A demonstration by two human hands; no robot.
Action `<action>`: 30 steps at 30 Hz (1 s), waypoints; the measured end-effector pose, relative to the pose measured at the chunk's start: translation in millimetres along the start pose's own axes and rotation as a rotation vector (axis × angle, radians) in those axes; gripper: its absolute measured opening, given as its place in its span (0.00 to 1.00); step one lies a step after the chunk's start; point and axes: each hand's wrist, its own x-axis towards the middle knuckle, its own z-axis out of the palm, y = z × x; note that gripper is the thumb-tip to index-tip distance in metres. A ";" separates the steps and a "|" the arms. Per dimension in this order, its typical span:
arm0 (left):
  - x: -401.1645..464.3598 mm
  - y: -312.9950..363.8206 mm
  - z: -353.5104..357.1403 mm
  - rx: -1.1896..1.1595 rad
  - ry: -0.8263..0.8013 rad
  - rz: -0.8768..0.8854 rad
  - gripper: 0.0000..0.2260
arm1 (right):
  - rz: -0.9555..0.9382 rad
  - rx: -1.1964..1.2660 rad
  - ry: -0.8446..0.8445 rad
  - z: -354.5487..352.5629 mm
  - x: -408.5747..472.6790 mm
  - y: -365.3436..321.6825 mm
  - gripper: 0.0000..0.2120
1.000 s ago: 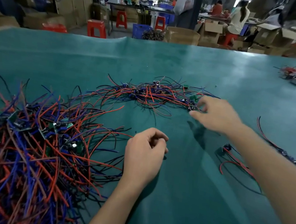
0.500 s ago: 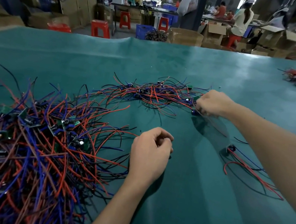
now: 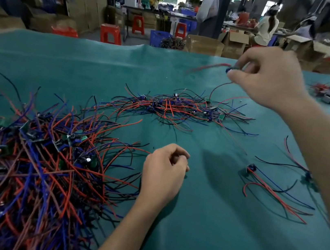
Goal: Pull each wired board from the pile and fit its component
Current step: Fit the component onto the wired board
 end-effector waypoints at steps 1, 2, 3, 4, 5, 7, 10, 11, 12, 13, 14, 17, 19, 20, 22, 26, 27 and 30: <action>0.5 -0.3 -0.2 -0.017 -0.001 0.002 0.08 | 0.076 0.252 0.042 -5.1 -10.7 -9.4 0.10; 0.4 0.1 0.0 -0.058 0.001 0.006 0.08 | 0.149 0.481 0.046 -4.8 -23.3 -17.3 0.09; -0.1 1.3 0.1 -0.115 0.007 0.011 0.09 | 0.224 0.655 0.007 1.6 -38.3 -24.7 0.08; -0.2 2.6 -0.3 -0.168 0.015 0.011 0.11 | 0.307 0.779 -0.066 14.0 -55.4 -31.5 0.08; -0.1 3.7 -0.4 -0.205 0.023 0.008 0.14 | 0.385 0.875 -0.141 29.7 -74.8 -38.1 0.09; 0.7 2.6 -1.5 -0.221 0.042 0.024 0.18 | 0.518 1.000 -0.221 63.6 -111.5 -47.9 0.11; 4.6 -1.8 -0.4 -0.102 0.081 0.076 0.16 | 0.431 0.772 -0.153 101.0 -147.4 -45.0 0.08; 5.7 -3.3 -0.4 -0.067 0.093 0.069 0.15 | 0.317 0.604 -0.135 107.6 -152.3 -41.3 0.08; 6.5 -4.1 -0.5 -0.059 0.103 0.057 0.13 | 0.215 0.487 -0.129 110.5 -154.9 -38.5 0.10; 6.6 -4.9 -0.2 -0.066 0.113 0.049 0.11 | 0.142 0.435 -0.132 110.6 -156.2 -37.0 0.13; 6.4 -5.9 -0.3 -0.068 0.123 0.048 0.08 | 0.100 0.427 -0.137 110.3 -157.1 -35.8 0.15; 8.5 -8.3 -0.3 -0.017 0.115 0.087 0.08 | 0.124 0.450 -0.116 111.1 -155.5 -32.9 0.16; 7.5 -7.4 -0.3 -0.012 0.056 0.114 0.10 | 0.282 0.590 -0.091 112.4 -152.9 -31.0 0.12; 6.0 -6.4 -0.8 -0.019 0.014 0.128 0.12 | 0.387 0.708 -0.080 112.0 -150.5 -30.1 0.08; 3.6 -4.0 -1.4 -0.015 -0.044 0.148 0.16 | 0.551 0.956 -0.102 109.6 -145.7 -27.0 0.05; 1.6 -3.5 1.3 0.028 -0.106 0.103 0.10 | 0.632 1.273 -0.220 102.3 -140.4 -14.2 0.06; 1.4 -3.6 1.4 0.037 -0.111 0.099 0.08 | 0.601 1.295 -0.243 101.3 -140.3 -12.0 0.06; 0.8 -4.2 0.3 0.060 -0.128 0.100 0.06 | 0.543 1.221 -0.214 103.2 -140.8 -9.3 0.05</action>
